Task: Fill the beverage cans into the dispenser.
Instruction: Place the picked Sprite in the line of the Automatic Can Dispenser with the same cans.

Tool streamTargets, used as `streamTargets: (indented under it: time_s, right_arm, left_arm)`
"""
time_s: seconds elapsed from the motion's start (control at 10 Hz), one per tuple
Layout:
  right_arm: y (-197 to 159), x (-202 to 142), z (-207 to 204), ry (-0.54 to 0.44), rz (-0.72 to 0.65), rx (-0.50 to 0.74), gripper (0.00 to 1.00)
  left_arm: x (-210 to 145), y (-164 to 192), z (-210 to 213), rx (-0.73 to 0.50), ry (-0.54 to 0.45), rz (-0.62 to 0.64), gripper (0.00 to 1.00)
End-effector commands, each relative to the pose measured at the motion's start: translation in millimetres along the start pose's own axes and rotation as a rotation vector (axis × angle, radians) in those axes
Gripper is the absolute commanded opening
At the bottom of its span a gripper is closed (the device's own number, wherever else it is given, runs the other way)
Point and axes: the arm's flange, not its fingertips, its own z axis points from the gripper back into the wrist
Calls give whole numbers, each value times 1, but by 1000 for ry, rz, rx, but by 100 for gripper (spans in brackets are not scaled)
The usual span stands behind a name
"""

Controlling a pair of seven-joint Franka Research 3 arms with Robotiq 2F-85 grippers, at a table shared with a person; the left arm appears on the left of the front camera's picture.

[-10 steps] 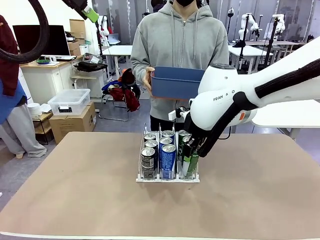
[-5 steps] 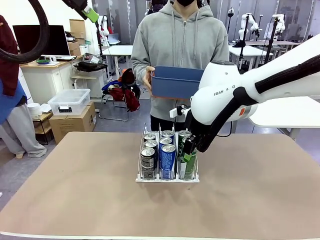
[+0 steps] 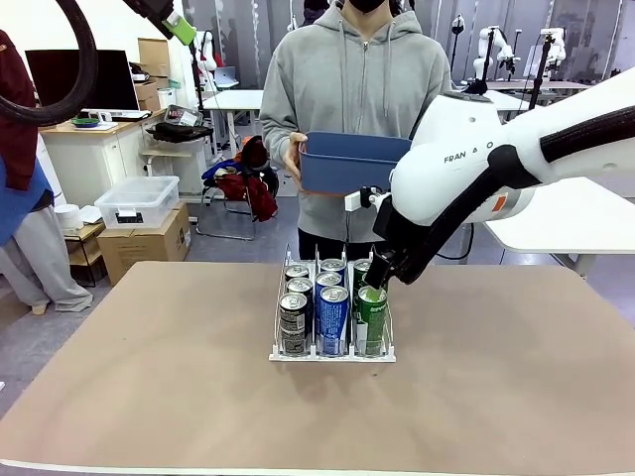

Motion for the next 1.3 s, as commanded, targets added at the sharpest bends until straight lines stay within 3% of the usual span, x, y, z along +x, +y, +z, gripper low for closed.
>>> streamTargets:
  time_s: [0.0, 0.5, 0.7, 0.9, 1.2]
  right_arm:
    - [-3, 3, -8, 16, 13, -5, 100]
    - [-1, 0, -8, 13, 1, 6, 100]
    - [3, -16, 34, -93, 69, 18, 100]
    - [-18, -29, 87, -197, 69, -2, 100]
    - [-52, -48, 178, -236, 136, 36, 100]
  left_arm:
    - [-4, 0, 1, -16, -7, -6, 100]
    - [-4, 0, 1, -16, -7, -6, 100]
    - [-4, 0, 1, -16, -7, -6, 100]
    - [-4, 0, 1, -16, -7, -6, 100]
    - [-4, 0, 1, -16, -7, -6, 100]
